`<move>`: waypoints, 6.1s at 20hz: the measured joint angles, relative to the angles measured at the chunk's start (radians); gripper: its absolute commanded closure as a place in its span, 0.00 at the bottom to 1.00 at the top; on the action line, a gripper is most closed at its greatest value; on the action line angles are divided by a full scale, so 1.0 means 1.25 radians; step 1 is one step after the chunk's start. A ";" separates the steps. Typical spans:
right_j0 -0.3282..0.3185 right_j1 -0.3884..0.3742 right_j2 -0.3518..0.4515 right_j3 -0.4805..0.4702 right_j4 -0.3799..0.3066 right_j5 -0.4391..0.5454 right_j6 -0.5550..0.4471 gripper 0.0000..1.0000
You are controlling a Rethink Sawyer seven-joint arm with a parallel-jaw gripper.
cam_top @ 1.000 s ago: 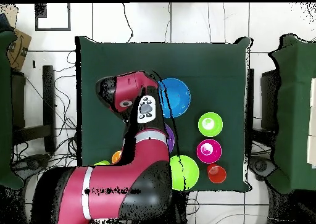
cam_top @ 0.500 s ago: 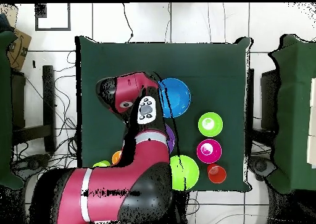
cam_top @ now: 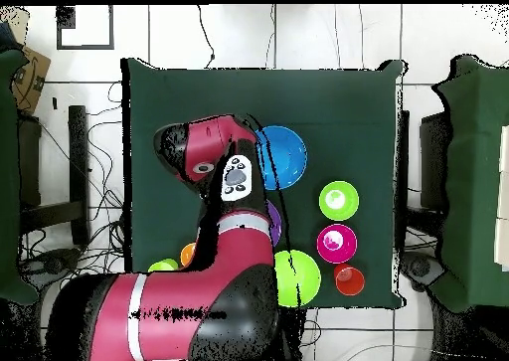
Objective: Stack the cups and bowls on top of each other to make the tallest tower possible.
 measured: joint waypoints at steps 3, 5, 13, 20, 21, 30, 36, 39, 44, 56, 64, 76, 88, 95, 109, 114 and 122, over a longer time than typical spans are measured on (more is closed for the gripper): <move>0.000 -0.003 0.000 0.002 0.000 0.000 0.000 0.00; 0.000 -0.004 0.000 0.003 0.000 0.000 0.000 0.00; 0.000 -0.004 -0.006 0.007 0.000 0.000 0.000 0.00; 0.000 -0.002 -0.012 0.008 0.000 0.000 0.000 0.00; 0.000 -0.002 -0.013 0.008 0.000 0.000 0.000 0.00; 0.000 0.000 -0.017 0.008 0.000 0.000 0.000 0.00; 0.000 0.003 -0.018 0.008 0.000 0.000 0.000 0.00; 0.000 0.008 -0.018 0.008 0.000 0.000 0.000 0.00; 0.000 0.020 -0.018 0.008 0.000 0.000 0.000 0.00; 0.000 0.055 -0.019 0.008 0.000 0.001 0.000 0.00; 0.000 0.056 -0.020 0.008 0.000 0.001 0.000 0.00; 0.000 0.057 -0.025 0.008 0.000 0.001 0.000 0.00; 0.000 0.065 -0.028 0.008 0.000 0.000 0.000 1.00; 0.000 0.068 -0.030 0.008 0.000 0.001 0.000 1.00; 0.005 0.061 -0.044 0.008 0.000 0.000 0.000 1.00; 0.005 0.049 -0.047 0.008 0.000 0.000 0.000 1.00; 0.007 0.013 -0.064 0.009 0.000 0.001 0.000 1.00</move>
